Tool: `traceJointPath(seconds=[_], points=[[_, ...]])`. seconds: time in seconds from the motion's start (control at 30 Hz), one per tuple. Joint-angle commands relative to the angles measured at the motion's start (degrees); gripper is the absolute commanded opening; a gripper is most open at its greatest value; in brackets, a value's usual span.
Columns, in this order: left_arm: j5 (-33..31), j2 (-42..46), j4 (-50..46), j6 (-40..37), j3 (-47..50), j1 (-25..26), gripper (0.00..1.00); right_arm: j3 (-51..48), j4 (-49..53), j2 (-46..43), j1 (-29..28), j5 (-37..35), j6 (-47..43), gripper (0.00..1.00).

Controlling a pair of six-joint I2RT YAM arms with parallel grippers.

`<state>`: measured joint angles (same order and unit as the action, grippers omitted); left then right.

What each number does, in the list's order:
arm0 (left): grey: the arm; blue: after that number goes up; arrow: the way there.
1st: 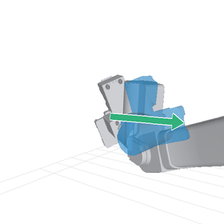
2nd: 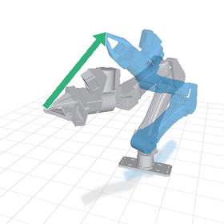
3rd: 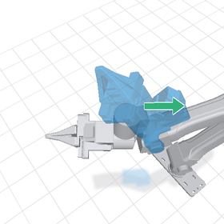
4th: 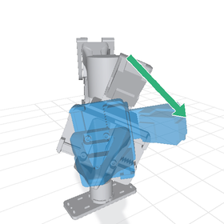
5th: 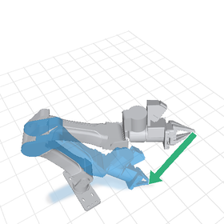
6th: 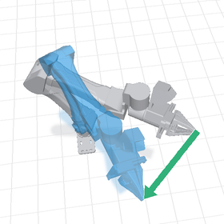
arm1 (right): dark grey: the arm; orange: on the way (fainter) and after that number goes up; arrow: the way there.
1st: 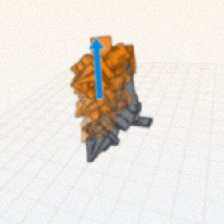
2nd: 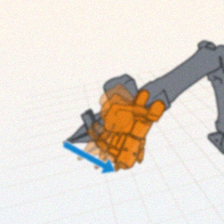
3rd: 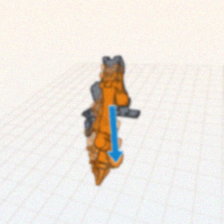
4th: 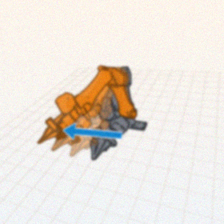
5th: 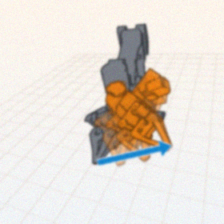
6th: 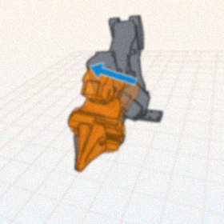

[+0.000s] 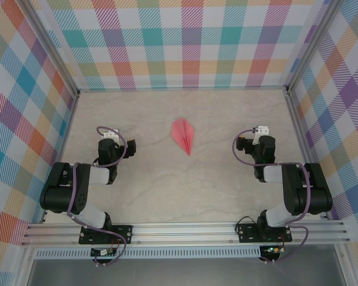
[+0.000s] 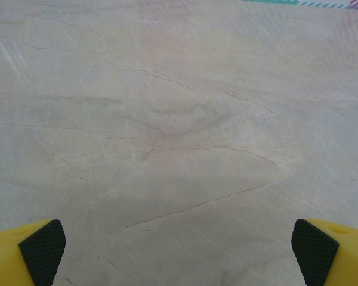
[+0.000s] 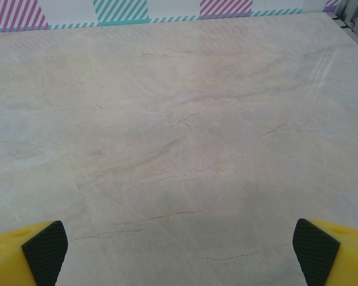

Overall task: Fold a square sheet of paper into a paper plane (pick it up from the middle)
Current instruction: Reset both arms

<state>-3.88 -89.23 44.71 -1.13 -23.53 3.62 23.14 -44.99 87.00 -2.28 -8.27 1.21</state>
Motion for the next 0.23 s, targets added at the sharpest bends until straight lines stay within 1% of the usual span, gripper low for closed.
traceJointPath(seconds=[0.0, 0.13, 0.17, 0.2], points=[[0.8, -0.6, 0.0, -0.8, -1.5, 0.0, 1.00, -0.1, -2.6, 0.4, 0.2, 0.9, 0.6, 1.00], [0.8, -0.5, 0.2, -0.9, -1.4, 0.1, 1.00, -0.3, -2.8, 0.4, 0.2, 1.0, 0.6, 1.00], [0.7, -0.6, 0.5, -0.9, -1.3, 0.0, 1.00, -0.5, -3.3, 0.4, 0.2, 2.0, 0.2, 1.00], [0.8, -0.6, 0.4, -0.9, -1.3, 0.0, 1.00, -1.2, -4.4, 0.2, 0.2, 6.1, -1.8, 1.00]])
